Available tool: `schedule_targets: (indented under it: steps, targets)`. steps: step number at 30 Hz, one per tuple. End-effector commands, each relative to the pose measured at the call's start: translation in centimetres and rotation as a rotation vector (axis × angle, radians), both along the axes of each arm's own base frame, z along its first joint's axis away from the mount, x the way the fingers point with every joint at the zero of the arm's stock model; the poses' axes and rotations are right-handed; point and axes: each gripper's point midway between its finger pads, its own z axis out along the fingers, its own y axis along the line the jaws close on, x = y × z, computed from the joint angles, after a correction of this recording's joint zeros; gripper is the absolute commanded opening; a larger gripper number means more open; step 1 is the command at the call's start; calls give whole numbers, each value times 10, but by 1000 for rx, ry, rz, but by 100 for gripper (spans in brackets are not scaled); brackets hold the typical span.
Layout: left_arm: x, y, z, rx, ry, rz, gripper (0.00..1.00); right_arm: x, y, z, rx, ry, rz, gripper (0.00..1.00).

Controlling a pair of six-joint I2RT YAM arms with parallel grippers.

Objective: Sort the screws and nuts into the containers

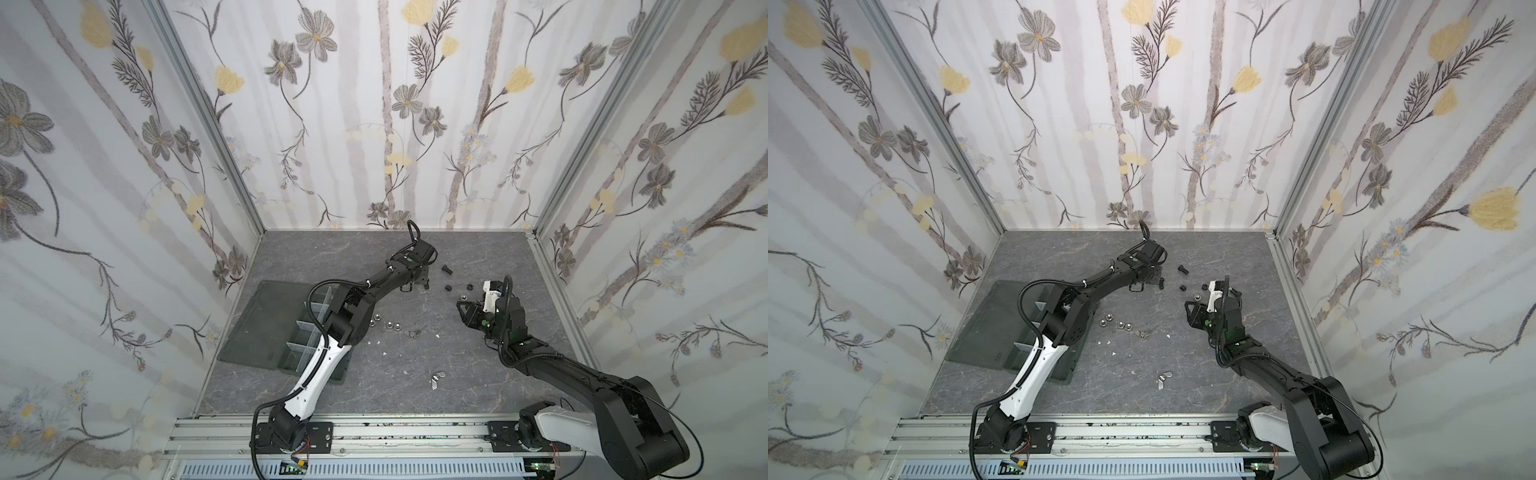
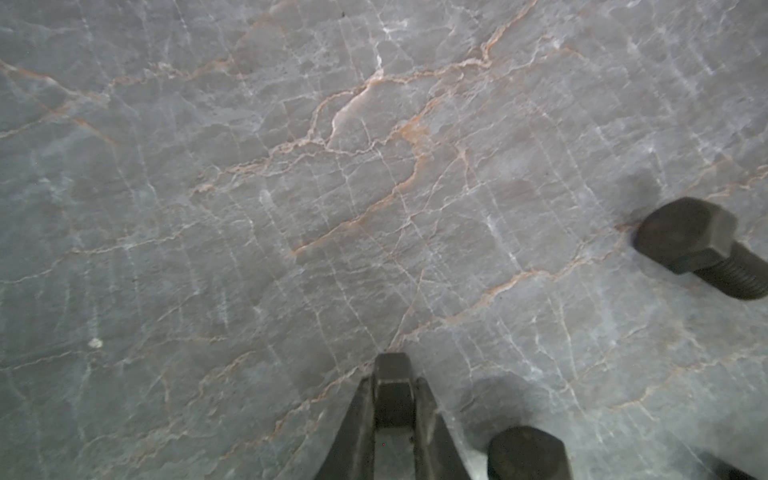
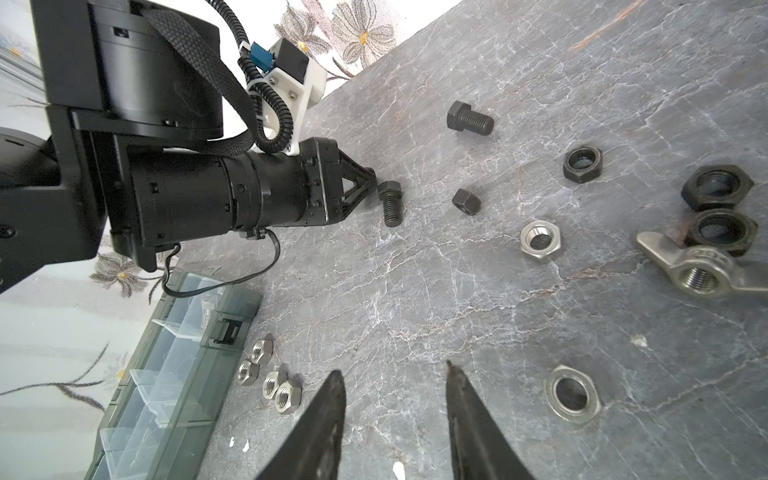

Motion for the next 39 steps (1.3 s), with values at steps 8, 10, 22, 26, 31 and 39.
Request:
schedule_targets:
  steps: [8, 10, 22, 26, 31, 39]
  targets:
    - [-6, 5, 13, 2, -8, -3, 16, 4, 2, 7, 17, -27, -2, 42]
    - [-6, 6, 19, -5, -18, -2, 16, 4, 1, 7, 16, -27, -4, 42]
    - [-29, 27, 77, -55, -91, 11, 15, 3, 2, 8, 1, -28, 3, 42]
    - [-44, 40, 83, -57, -96, 18, 15, 4, 3, 6, -4, -23, 5, 42]
    - [-50, 49, 77, -43, -80, 21, 27, 4, 6, 4, -11, -16, 14, 42]
    - [-49, 38, 60, -78, -42, 18, 58, 4, 6, 2, -18, -16, 13, 45]
